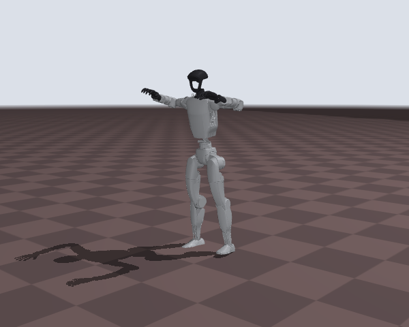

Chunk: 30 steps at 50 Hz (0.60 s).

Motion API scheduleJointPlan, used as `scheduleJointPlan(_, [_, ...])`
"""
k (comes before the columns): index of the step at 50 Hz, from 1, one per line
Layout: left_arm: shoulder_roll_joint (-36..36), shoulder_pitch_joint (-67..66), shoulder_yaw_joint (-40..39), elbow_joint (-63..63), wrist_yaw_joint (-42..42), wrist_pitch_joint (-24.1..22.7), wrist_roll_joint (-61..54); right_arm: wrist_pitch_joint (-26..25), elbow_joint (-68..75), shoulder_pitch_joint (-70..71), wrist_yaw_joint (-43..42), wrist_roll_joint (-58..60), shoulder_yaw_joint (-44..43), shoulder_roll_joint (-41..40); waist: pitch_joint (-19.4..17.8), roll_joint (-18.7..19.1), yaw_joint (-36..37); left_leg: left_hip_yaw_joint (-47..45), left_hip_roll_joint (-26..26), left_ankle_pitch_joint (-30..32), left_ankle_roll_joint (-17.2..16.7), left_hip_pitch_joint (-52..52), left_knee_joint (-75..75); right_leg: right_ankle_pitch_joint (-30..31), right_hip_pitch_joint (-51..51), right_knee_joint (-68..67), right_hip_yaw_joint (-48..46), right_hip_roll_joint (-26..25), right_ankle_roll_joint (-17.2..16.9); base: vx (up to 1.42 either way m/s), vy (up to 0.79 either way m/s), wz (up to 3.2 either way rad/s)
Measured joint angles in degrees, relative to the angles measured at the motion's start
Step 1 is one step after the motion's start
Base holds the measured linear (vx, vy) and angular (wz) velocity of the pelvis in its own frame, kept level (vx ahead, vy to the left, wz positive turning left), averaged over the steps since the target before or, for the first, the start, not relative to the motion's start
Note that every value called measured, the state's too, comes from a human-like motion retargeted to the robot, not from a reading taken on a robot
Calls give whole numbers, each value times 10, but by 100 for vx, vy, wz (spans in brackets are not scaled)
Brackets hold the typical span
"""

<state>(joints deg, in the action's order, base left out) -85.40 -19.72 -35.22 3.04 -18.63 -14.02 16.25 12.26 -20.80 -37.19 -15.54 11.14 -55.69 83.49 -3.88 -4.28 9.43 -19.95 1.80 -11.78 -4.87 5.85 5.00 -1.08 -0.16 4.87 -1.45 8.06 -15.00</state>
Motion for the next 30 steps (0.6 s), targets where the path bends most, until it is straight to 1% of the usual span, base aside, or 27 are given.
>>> scheduleJointPlan(2, [5,-40,-44,1,-3,-18,7,20,4,-16,-3,4,-16,9,2,1,-11,5,13,0,-9,-1,0,-7,-5,-13,-11,-13,0,2,-18,41])
scheduleJointPlan(6, [-1,-84,-80,3,-4,-32,-5,33,15,-37,-3,-8,-29,17,4,1,-25,22,20,4,-13,-7,0,-12,-5,-21,-28,-18,0,2,-7,42])
scheduleJointPlan(13, [-37,-134,-81,4,16,-47,-39,48,19,-41,2,-50,-7,25,-2,-2,-25,35,8,5,-7,-2,0,-22,-2,-34,-35,-4,0,0,0,11])
scheduleJointPlan(17, [-55,-153,-82,10,26,-54,-46,53,21,-41,9,-63,6,30,0,-1,-23,35,10,3,-8,0,0,-22,0,-35,-34,-5,0,0,0,0])
scheduleJointPlan(30, [-82,-185,-105,-4,37,-66,-58,64,45,-41,24,-85,25,52,6,-4,-39,37,12,6,-11,-5,0,-19,-3,-33,-36,-7,0,0,0,0])
